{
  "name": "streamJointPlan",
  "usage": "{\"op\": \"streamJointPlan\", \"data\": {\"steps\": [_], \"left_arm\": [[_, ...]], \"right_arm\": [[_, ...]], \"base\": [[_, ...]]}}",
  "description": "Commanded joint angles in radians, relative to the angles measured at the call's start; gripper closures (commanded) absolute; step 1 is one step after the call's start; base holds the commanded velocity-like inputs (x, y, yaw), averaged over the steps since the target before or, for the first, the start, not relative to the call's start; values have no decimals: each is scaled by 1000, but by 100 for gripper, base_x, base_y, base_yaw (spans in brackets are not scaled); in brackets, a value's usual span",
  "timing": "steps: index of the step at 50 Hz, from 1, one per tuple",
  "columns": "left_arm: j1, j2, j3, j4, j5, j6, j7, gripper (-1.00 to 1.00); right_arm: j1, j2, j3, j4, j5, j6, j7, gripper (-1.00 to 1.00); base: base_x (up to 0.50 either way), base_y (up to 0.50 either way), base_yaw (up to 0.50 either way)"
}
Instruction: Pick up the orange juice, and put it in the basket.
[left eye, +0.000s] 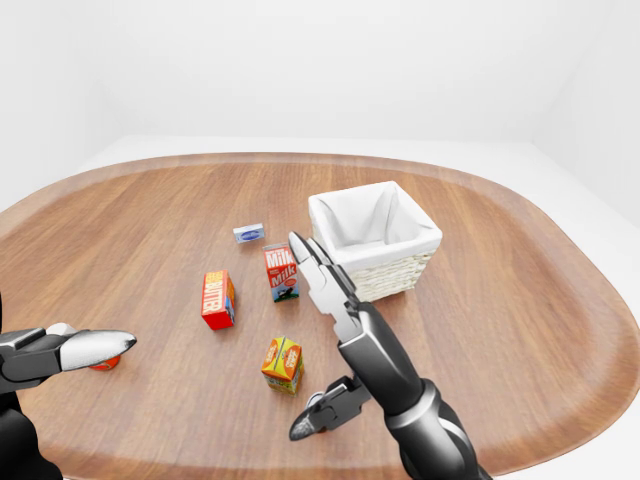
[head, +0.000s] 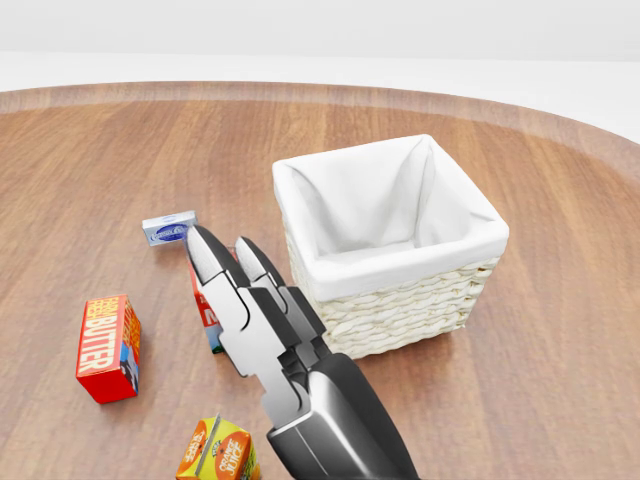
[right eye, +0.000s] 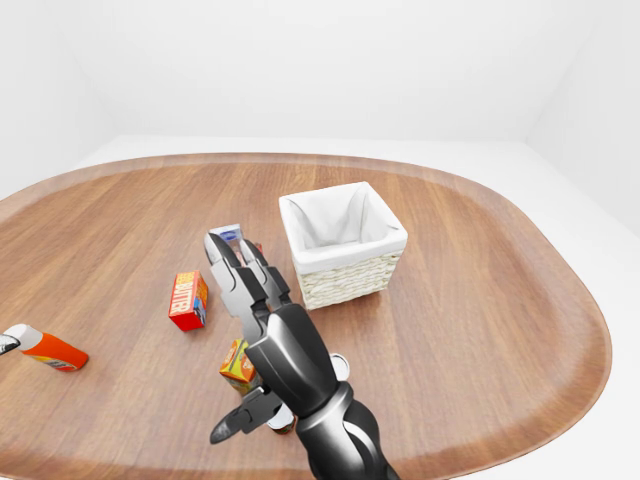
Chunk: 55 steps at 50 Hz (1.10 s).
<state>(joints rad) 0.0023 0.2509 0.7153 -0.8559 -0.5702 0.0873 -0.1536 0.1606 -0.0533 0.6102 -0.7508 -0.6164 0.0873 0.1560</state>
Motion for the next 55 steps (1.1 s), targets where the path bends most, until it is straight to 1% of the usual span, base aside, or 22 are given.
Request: {"op": "streamJointPlan", "data": {"steps": [1, 19, 27, 31, 32, 37, 48, 55], "left_arm": [[0, 0, 0, 0, 0, 0, 0, -100], [-7, 9, 3, 0, -13, 0, 15, -100], [-6, 10, 4, -3, -15, 0, 15, -100], [-6, 10, 4, -3, -15, 0, 15, -100], [-6, 9, 3, 0, -13, 0, 14, -100], [-8, 12, 5, -3, -17, 0, 17, -100], [-9, 13, 7, -7, -23, 0, 20, -100], [-7, 13, 11, -11, -27, 0, 19, -100]], "right_arm": [[27, -23, 14, 86, 35, 0, -45, -100], [28, -15, 16, 234, 57, 0, -75, -100], [11, 3, -5, 323, 75, 0, -86, -100], [12, 5, -6, 325, 73, 0, -84, -100], [5, 12, -10, 370, 85, 0, -92, -100], [1, 23, -23, 418, 91, 0, -94, -100], [-27, 57, -53, 507, 38, 0, -108, -100], [-42, 76, -55, 544, 22, 0, -108, -100]], "base": [[0, 0, 0], [0, 0, 0], [0, 0, 0], [0, 0, 0], [0, 0, 0], [0, 0, 0], [0, 0, 0], [0, 0, 0]]}}
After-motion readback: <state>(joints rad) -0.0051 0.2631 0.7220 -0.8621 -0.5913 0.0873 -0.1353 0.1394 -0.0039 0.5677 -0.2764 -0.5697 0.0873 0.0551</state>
